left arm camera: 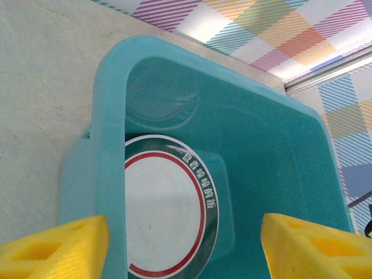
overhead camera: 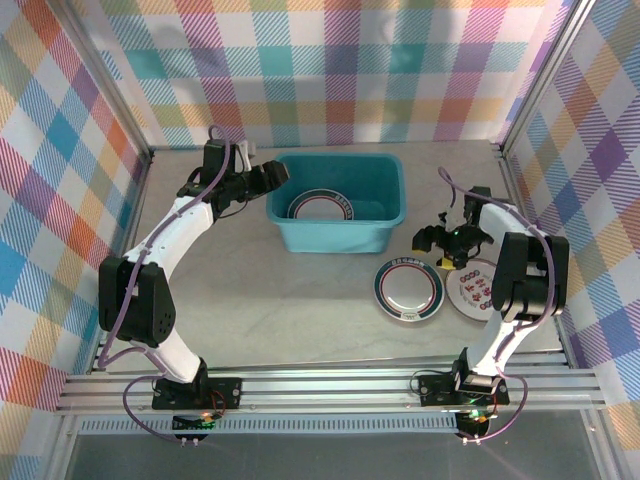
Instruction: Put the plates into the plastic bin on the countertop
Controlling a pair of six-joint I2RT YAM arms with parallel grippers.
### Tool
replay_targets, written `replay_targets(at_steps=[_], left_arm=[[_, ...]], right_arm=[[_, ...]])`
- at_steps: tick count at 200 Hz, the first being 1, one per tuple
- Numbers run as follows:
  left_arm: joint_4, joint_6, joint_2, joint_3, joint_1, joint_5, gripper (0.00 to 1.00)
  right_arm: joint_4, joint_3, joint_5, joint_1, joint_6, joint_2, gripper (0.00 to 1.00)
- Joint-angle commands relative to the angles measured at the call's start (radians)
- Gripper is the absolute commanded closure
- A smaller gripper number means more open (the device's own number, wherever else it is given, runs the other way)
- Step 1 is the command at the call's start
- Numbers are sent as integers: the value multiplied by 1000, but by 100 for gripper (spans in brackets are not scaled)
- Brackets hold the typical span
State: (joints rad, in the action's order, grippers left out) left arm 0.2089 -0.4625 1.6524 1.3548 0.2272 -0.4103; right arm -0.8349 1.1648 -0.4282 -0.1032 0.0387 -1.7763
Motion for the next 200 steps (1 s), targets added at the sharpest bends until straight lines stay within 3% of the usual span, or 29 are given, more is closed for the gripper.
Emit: replay_targets(at_steps=[1, 105, 200], left_arm=[[-14, 15, -5, 14, 8, -23, 30], [-9, 31, -2, 8, 8, -37, 30], [-9, 39, -5, 0, 8, -61, 30]], right_arm=[[-4, -9, 4, 14, -28, 14, 13], [26, -16, 136, 86, 1, -46, 14], [37, -68, 65, 161, 95, -18, 21]])
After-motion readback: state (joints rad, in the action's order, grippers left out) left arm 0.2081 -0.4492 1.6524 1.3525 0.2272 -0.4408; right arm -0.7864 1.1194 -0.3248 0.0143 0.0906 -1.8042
